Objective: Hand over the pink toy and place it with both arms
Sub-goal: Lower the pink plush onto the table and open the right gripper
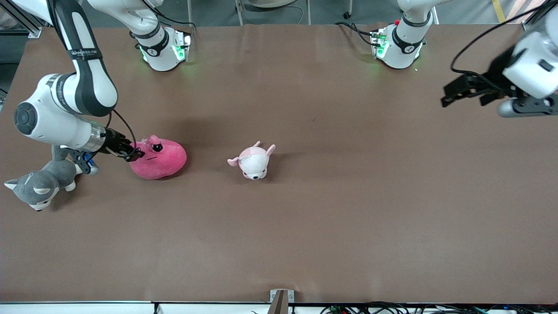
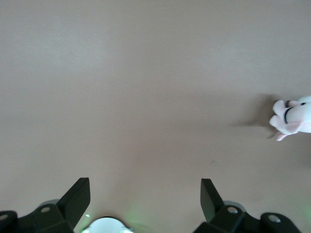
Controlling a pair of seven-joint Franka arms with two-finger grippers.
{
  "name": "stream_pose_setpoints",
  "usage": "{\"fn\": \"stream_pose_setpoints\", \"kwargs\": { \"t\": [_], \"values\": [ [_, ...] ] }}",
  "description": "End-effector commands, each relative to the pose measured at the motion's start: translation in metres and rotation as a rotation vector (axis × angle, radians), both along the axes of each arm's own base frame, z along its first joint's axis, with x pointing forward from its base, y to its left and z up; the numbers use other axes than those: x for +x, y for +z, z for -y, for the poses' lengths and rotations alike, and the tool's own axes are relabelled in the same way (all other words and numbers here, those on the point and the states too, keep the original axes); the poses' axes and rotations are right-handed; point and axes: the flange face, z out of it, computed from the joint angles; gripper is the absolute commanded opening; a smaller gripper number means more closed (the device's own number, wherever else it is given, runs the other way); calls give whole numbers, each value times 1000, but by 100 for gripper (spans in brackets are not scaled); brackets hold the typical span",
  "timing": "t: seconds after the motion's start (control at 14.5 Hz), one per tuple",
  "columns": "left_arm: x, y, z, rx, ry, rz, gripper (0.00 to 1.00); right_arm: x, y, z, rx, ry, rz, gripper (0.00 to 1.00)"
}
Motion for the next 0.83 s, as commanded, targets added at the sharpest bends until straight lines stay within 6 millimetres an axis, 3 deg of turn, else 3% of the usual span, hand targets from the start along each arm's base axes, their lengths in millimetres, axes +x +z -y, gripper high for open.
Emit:
{"fn": "stream_pose_setpoints", "kwargs": {
  "t": [0.0, 0.14, 0.48, 0.62, 0.76],
  "values": [
    [-8, 0, -45, 26, -15, 1, 100, 24, 41, 0, 16, 131, 93, 100],
    [-3, -8, -72, 17, -23, -4, 100, 39, 75, 5, -16, 293, 158, 100],
    [2, -11, -95, 72, -12, 18, 100, 70, 158, 16, -186, 750, 236, 100],
    [2, -11, -98, 81, -58, 22, 100, 71, 180, 36, -179, 809, 228, 100],
    [3, -13, -97, 77, -60, 18, 100, 67, 197, 39, -156, 802, 195, 100]
  ]
}}
